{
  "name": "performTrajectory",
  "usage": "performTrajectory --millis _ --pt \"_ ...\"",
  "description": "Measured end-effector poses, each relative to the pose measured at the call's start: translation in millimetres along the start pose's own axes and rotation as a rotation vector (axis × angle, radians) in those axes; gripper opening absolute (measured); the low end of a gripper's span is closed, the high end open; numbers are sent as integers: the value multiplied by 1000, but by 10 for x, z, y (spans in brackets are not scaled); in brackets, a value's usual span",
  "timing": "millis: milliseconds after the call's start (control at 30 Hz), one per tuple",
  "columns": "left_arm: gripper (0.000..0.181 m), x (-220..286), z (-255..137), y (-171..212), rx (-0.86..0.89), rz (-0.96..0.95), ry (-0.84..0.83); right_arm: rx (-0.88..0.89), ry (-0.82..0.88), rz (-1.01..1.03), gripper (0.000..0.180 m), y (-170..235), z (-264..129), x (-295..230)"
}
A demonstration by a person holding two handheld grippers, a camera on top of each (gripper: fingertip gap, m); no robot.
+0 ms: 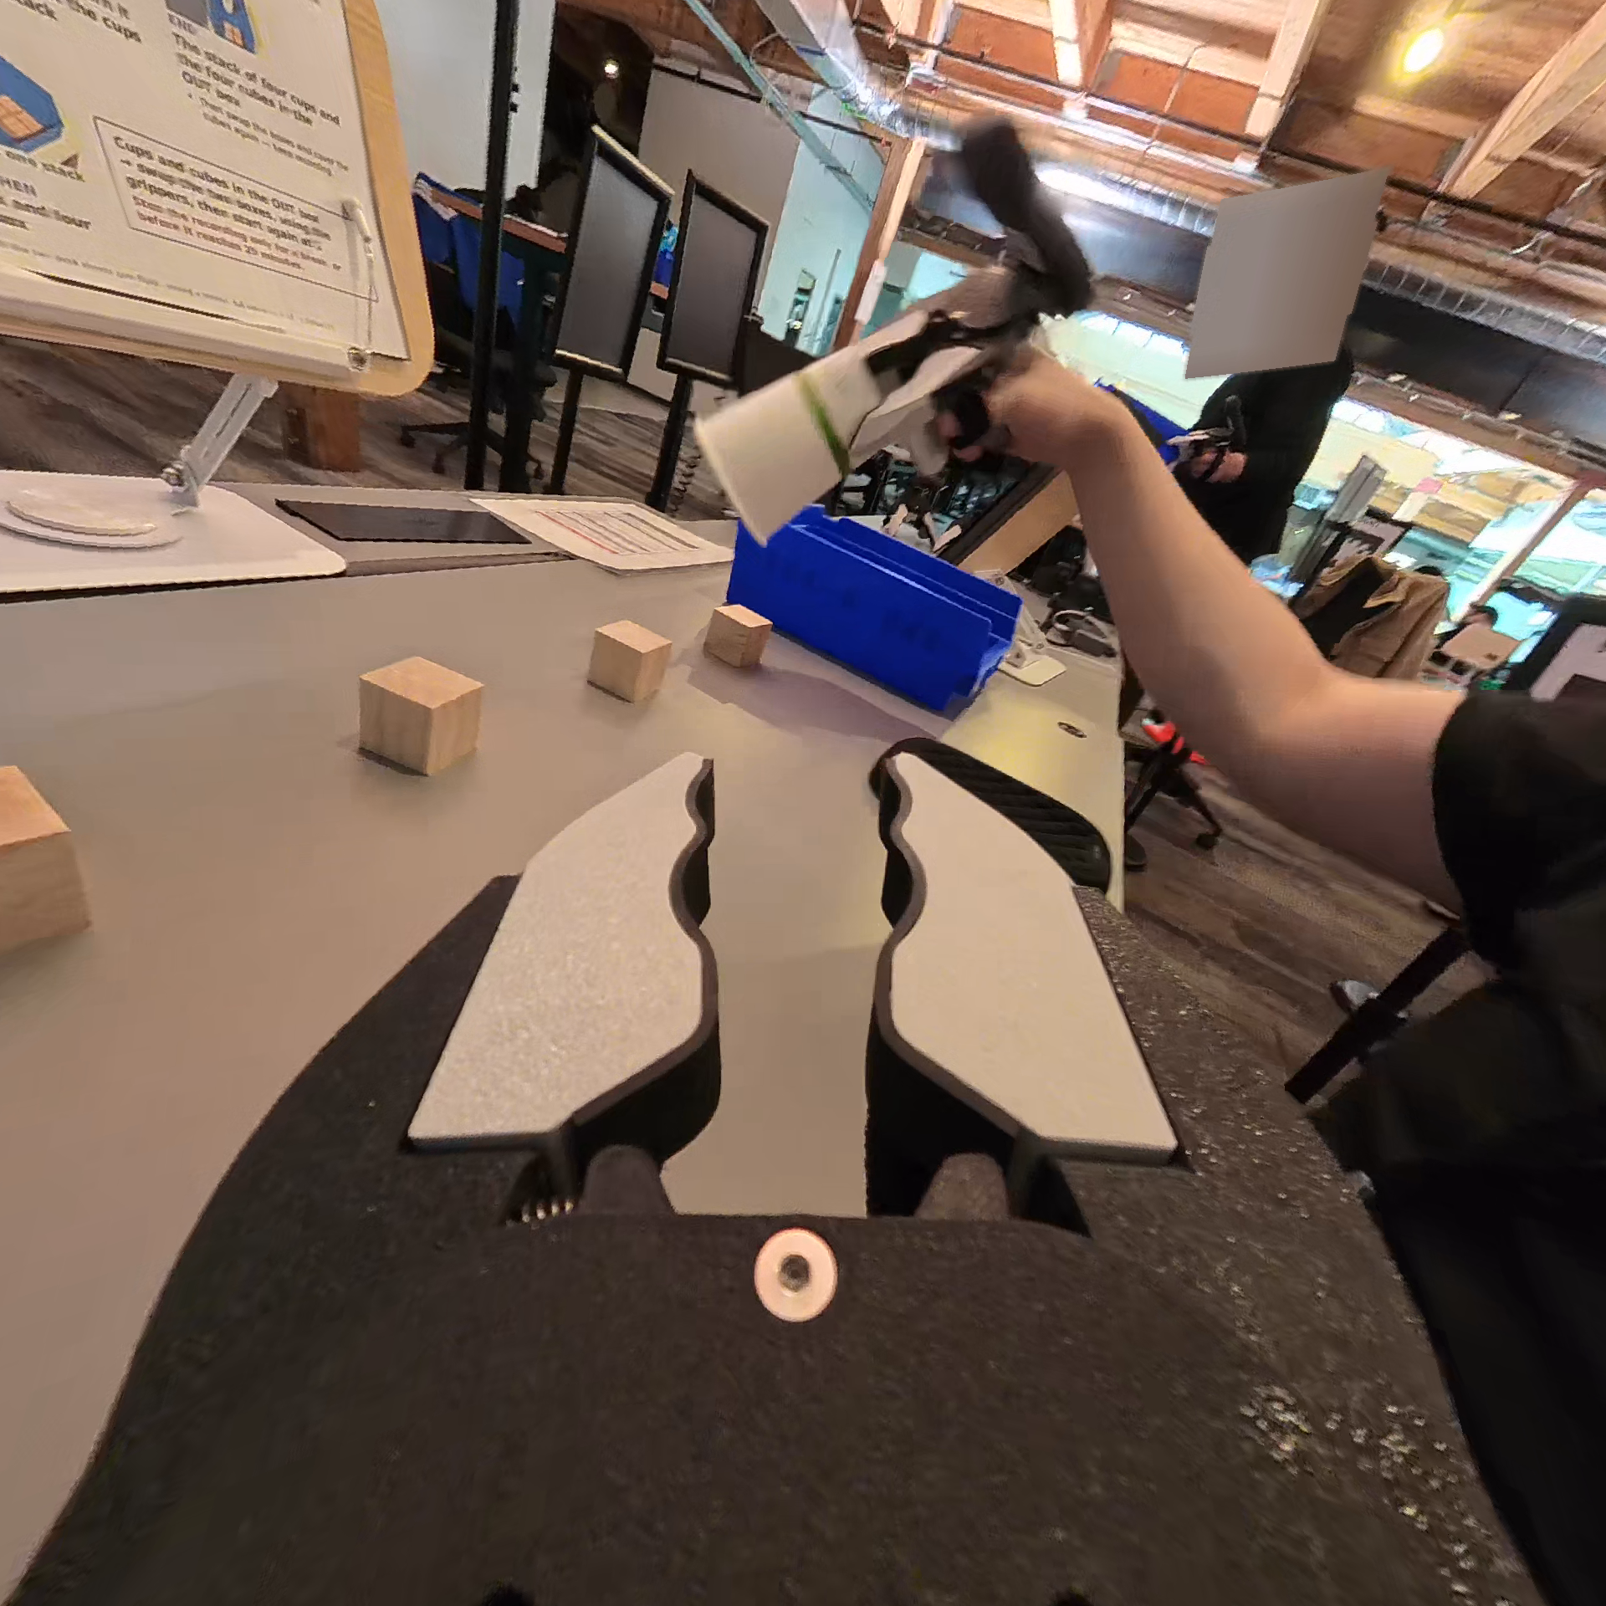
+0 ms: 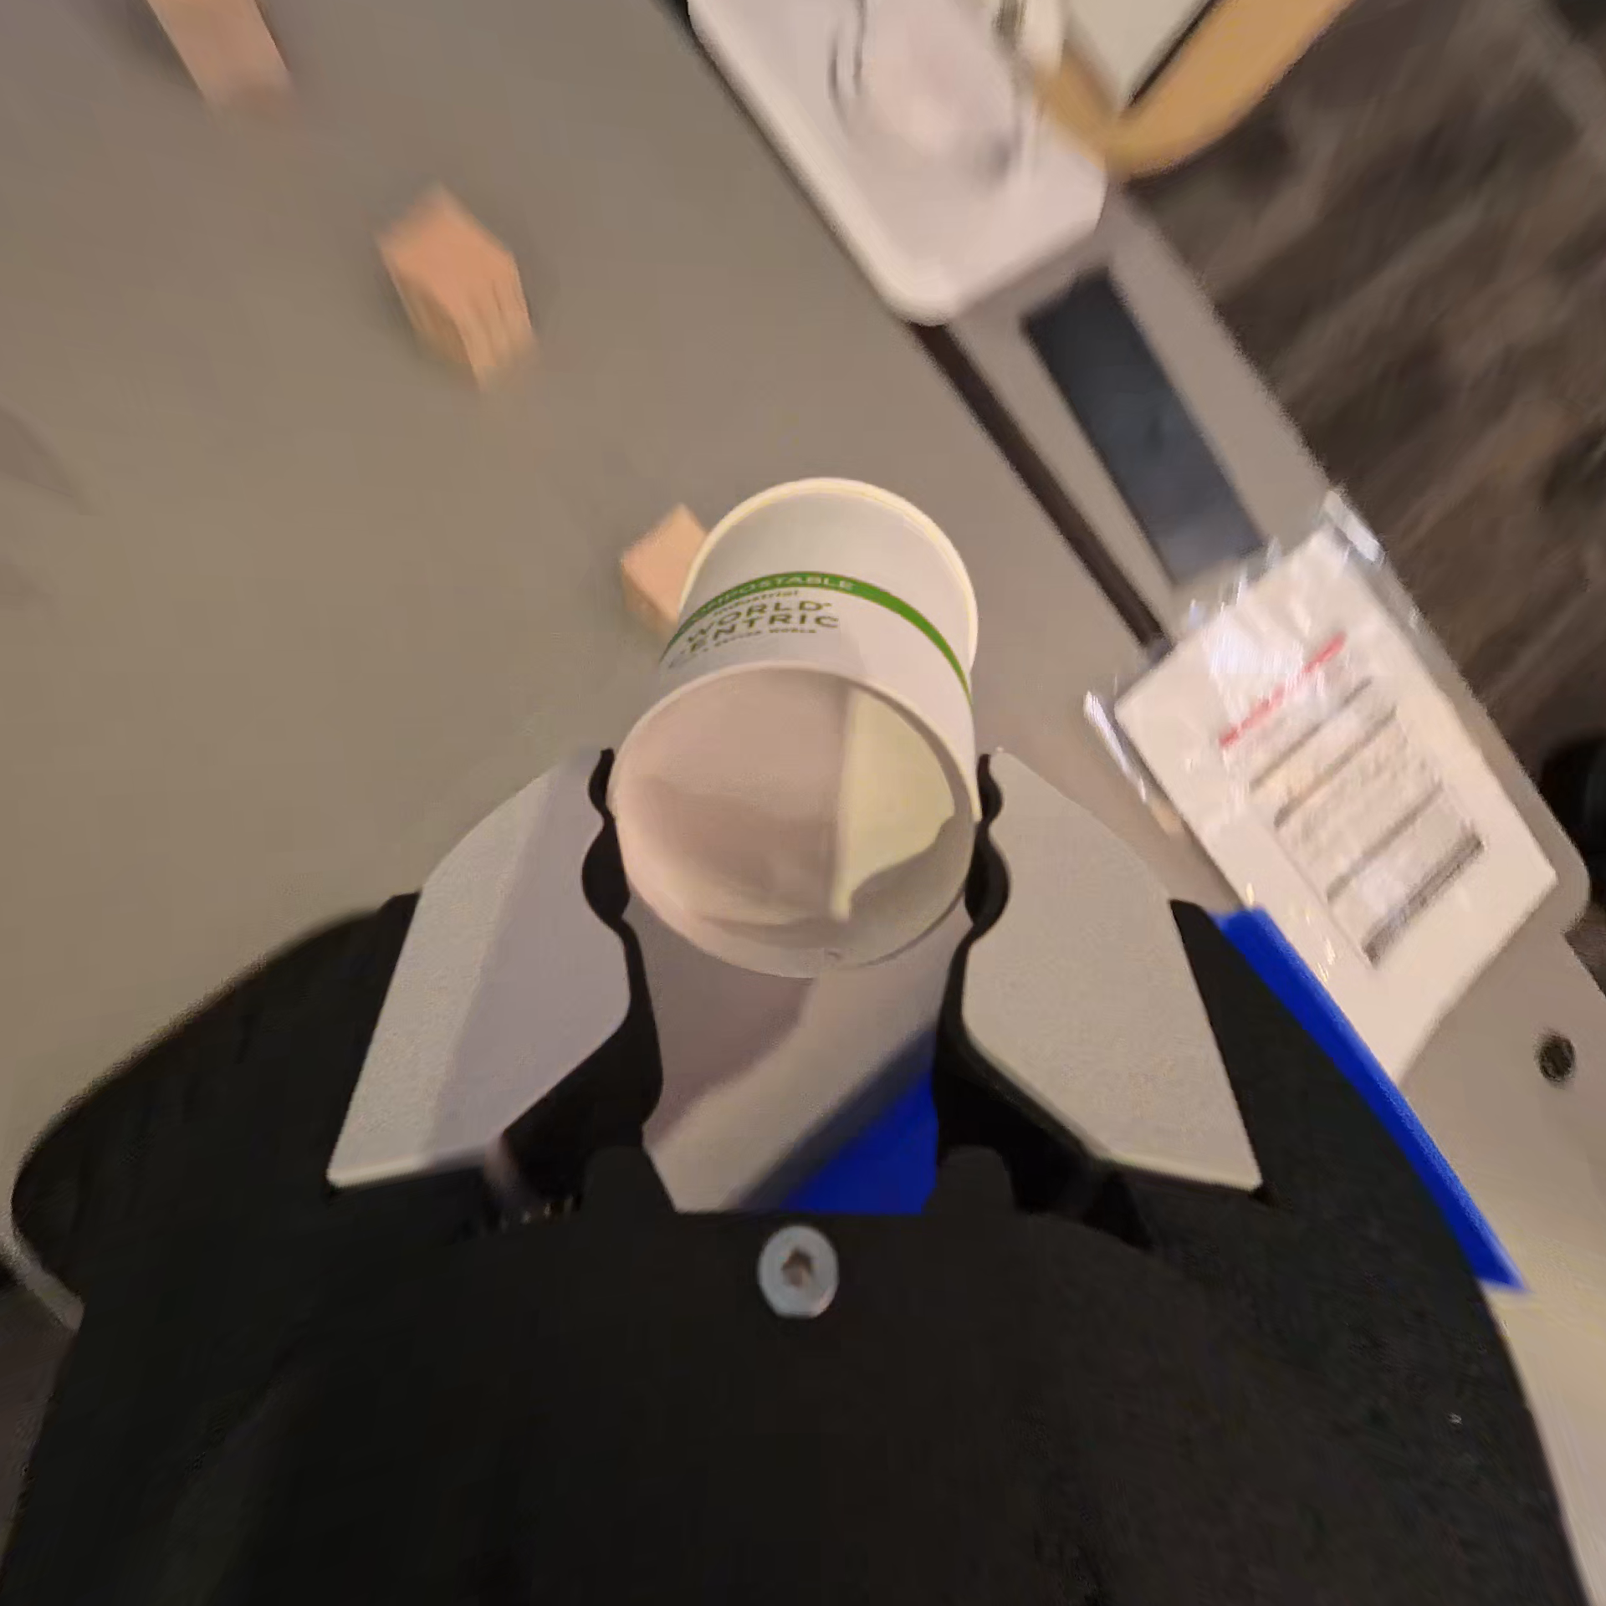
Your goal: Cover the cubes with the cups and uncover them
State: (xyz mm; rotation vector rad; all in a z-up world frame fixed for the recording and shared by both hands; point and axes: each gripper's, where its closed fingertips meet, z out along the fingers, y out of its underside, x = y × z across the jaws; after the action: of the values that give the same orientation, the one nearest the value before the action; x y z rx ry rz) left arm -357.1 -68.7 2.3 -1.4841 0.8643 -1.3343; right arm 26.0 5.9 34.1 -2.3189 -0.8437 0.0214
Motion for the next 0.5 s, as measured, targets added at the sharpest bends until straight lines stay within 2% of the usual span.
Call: performTrajectory --millis 100,200,300,500 --pt "35 63 -12 31 -2 -7 25 -290 -24 -35 77 306 74 131" --pt "33 101 -14 37 -2 -9 35 -477 -53 -59 77 506 221 177" --pt "33 152 -31 44 -19 -14 45 -547 -92 -51 77 598 425 201" --pt "32 199 -119 47 -49 19 14 -560 -178 34 77 709 741 231"
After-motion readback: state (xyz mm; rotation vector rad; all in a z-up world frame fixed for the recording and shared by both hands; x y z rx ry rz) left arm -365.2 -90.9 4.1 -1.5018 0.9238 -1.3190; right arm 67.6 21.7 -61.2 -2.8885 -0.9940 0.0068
